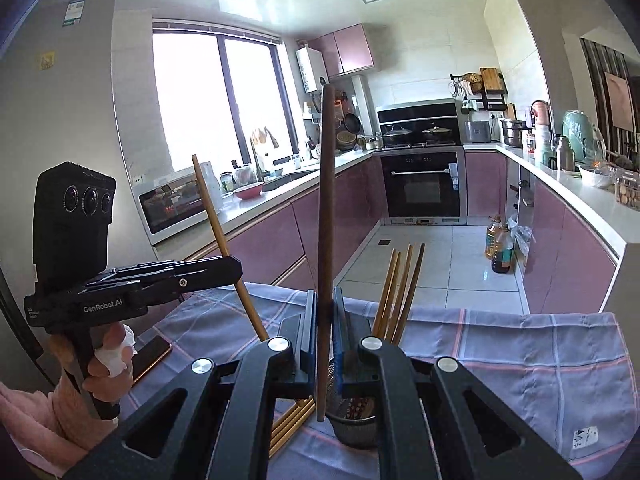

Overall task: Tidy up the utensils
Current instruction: 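Lift the right tool's chopstick over the mesh cup while the left tool carries its own, then lower the right tool's chopstick into the mesh cup and open while the left tool releases its own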

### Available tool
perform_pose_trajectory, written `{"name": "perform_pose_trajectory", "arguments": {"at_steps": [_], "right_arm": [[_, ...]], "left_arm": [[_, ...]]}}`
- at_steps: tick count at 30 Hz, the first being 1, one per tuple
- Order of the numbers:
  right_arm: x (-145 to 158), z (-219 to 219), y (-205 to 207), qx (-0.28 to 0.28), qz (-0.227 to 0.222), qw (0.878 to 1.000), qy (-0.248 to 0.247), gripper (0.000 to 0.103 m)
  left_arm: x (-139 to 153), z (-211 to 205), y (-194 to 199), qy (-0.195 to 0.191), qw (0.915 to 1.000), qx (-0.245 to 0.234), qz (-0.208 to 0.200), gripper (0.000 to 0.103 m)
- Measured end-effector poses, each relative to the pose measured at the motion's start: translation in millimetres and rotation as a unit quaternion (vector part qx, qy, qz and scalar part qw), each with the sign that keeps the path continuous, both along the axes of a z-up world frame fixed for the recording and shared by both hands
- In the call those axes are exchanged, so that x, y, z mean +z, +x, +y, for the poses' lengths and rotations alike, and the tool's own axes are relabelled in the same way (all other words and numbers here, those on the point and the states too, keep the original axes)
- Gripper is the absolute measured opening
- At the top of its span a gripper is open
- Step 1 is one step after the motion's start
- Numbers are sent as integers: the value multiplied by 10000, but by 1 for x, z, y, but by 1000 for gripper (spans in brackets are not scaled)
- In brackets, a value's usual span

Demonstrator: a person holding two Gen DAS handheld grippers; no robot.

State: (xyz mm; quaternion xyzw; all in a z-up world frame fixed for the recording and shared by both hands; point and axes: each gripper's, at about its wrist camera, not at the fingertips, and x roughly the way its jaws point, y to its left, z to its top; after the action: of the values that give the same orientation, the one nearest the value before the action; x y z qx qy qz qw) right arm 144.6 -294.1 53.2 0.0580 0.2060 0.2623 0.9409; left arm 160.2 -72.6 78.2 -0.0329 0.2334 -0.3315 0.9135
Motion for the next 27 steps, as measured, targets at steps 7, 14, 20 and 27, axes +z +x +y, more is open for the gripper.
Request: {"name": "perform_pose_trajectory", "arguments": {"at_steps": [7, 14, 20, 27], "right_arm": [[3, -3, 11, -186, -74, 9998, -96, 6], [-17, -2, 28, -154, 317, 9993, -122, 6], [-40, 4, 42, -32, 869, 9958, -273, 6], [-58, 8, 56, -132, 1199, 9924, -249, 6]], "left_arm": [[4, -22, 11, 158, 9998, 60, -75, 8], [-20, -43, 18, 609, 9977, -18, 307, 8], [-42, -49, 26, 831, 9943, -111, 665, 8], [-62, -54, 43, 939, 9910, -102, 946, 8]]}}
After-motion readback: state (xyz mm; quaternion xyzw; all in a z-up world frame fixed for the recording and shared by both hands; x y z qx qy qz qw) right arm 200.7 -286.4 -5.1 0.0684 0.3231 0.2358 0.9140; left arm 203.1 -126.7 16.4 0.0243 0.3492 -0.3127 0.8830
